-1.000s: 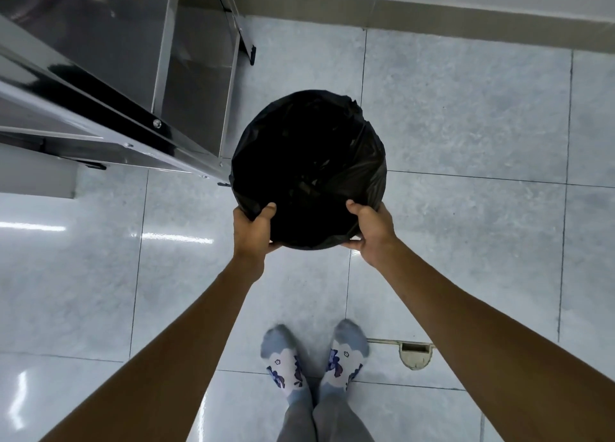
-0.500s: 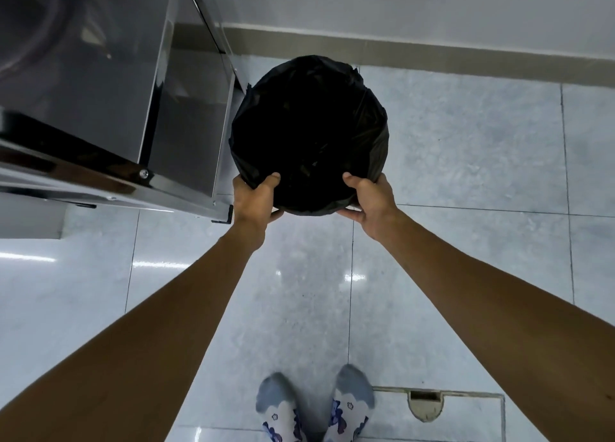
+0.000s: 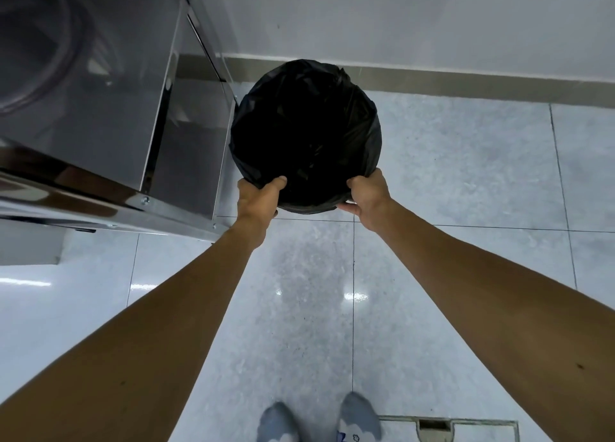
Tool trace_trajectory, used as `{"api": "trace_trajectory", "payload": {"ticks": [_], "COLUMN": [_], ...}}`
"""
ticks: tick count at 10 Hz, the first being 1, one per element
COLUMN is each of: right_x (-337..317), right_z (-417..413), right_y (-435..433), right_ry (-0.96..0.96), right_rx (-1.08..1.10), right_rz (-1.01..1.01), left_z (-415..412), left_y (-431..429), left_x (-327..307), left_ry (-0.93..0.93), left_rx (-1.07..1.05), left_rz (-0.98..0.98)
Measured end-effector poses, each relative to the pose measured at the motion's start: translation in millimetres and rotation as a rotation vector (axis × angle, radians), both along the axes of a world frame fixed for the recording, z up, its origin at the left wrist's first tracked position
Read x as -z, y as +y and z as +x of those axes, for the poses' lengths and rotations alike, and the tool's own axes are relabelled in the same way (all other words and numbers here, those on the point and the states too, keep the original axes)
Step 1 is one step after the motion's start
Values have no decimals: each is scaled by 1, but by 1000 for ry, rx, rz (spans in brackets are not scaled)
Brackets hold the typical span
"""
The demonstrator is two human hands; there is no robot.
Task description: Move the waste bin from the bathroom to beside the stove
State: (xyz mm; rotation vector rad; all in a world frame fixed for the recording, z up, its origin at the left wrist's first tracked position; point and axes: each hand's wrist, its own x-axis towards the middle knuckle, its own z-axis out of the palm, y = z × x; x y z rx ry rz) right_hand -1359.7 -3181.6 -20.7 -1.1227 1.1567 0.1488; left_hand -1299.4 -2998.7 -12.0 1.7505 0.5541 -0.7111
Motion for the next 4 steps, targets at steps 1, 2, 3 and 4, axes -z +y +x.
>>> {"api": "trace_trajectory", "payload": {"ticks": [1,2,3,4], "right_x": [-3,-4,-15,-27], "right_z": [-1,-5,-12,-20], "right_y": [-4,-5,-5,-5], "right_ry": [18,26,51,97], "right_rx": [-17,-25,-43,-58], "right_rz": [-31,-39,-55,-69], "left_z": [-3,-2,-4,-9], "left_y": [0,1,1,5], "left_x": [3,-1,-15,-27], "left_ry": [13,50,64,47], "left_rx": [34,49,90,108], "left_rz": [-19,-29,2,56]}}
